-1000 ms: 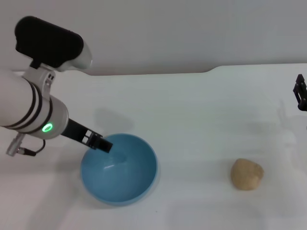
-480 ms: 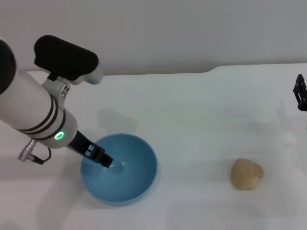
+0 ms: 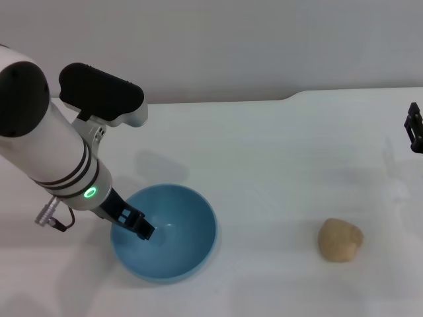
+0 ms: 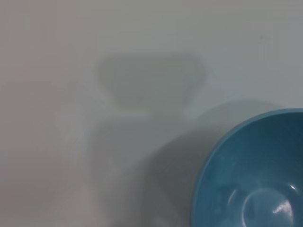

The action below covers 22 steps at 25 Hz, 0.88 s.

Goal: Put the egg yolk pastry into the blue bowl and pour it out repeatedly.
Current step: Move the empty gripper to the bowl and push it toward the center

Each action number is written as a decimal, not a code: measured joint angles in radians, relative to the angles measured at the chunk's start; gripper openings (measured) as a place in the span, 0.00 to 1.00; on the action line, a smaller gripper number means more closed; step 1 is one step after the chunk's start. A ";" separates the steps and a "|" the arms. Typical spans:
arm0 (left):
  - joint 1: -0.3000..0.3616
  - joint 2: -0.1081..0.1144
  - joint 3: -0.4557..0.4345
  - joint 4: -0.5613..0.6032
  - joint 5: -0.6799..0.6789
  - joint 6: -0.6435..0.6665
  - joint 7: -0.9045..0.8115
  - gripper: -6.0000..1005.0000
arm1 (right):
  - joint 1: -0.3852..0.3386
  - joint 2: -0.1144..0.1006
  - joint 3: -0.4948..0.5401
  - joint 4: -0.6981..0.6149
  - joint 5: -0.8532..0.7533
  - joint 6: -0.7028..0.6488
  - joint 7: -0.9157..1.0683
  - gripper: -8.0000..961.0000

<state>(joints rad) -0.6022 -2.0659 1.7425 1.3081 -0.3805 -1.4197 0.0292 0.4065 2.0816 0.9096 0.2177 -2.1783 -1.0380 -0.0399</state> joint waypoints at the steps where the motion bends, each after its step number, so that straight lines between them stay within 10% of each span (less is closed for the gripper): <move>1: -0.003 0.000 0.000 -0.010 -0.001 0.005 0.000 0.86 | 0.000 0.000 0.000 0.000 0.000 0.000 0.000 0.57; 22: -0.025 -0.002 0.017 -0.134 -0.004 0.055 -0.001 0.85 | -0.010 0.000 0.000 0.005 -0.001 -0.006 0.000 0.57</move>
<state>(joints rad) -0.6274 -2.0680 1.7599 1.1739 -0.3845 -1.3647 0.0287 0.3967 2.0816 0.9096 0.2225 -2.1795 -1.0436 -0.0399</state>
